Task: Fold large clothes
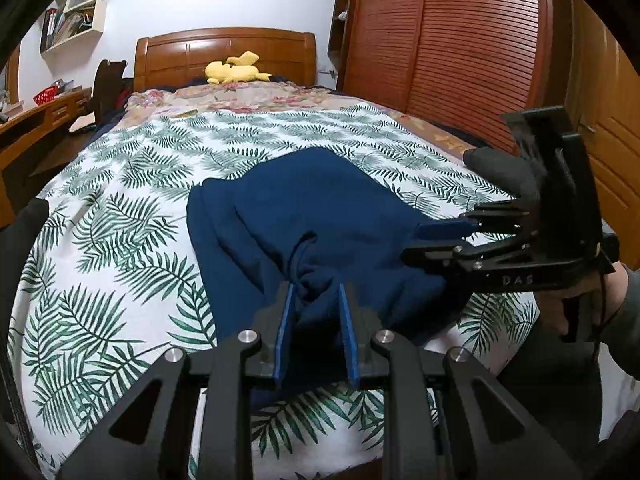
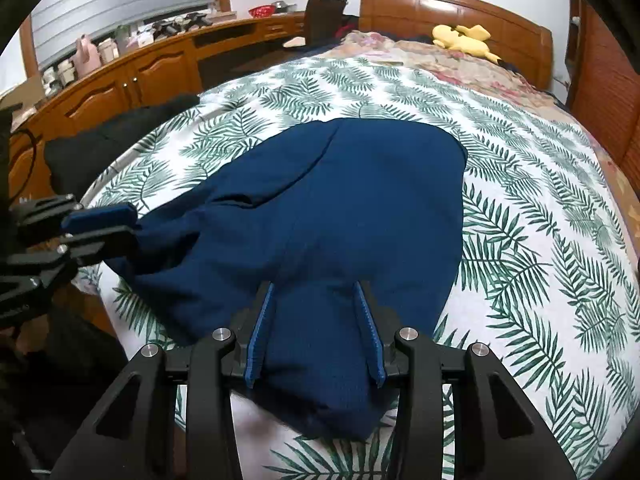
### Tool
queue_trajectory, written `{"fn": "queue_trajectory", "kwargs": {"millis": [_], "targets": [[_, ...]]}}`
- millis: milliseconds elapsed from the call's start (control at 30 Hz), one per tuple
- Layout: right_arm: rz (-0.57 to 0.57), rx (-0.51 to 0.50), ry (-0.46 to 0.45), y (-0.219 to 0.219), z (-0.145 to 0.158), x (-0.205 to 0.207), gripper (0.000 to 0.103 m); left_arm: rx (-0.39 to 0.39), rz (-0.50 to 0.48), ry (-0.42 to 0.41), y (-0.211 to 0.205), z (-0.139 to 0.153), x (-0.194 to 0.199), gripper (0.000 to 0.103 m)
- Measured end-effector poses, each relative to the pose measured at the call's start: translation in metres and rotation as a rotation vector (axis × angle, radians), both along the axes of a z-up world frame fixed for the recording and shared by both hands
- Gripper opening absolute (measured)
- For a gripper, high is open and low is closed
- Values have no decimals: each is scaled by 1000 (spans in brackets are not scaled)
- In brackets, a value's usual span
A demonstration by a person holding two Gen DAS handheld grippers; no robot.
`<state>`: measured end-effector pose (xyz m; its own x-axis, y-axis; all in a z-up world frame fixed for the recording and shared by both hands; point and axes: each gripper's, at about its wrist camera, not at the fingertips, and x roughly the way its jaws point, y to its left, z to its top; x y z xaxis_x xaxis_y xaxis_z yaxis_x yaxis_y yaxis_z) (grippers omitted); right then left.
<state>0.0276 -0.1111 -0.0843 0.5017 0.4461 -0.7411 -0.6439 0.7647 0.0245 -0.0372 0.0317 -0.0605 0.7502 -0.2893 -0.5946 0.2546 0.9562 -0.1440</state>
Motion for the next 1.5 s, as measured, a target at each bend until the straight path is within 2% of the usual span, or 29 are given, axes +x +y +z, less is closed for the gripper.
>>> {"fn": "queue_trajectory", "kwargs": {"millis": [200,467,567,700,867,1000,1200,1300,1433,1500], "targets": [[5,-14,-19,3,2,6,42,26,-34,43,-9,-11,1,25],[35,29,-22,-2,-1,14,44,8,6,63,-10,-19,8,27],[44,48,-33,-5,2,14,44,30,-3,31,-14,-12,5,9],[49,68,-81,-6,17,14,44,49,69,-44,-7,13,-4,6],[83,133,-78,-17,20,8,44,40,166,-47,21,24,-17,6],[130,150,-47,-14,15,0,44,15,210,9,38,8,-23,7],[162,38,-19,1,-10,-5,45,28,225,48,31,-13,-21,7],[162,83,11,-10,-5,1,45,21,230,48,30,-15,-20,7],[102,91,-26,-17,13,20,45,34,223,52,29,-15,-19,7],[81,105,-12,-17,15,37,50,39,220,55,28,-16,-18,7]]}}
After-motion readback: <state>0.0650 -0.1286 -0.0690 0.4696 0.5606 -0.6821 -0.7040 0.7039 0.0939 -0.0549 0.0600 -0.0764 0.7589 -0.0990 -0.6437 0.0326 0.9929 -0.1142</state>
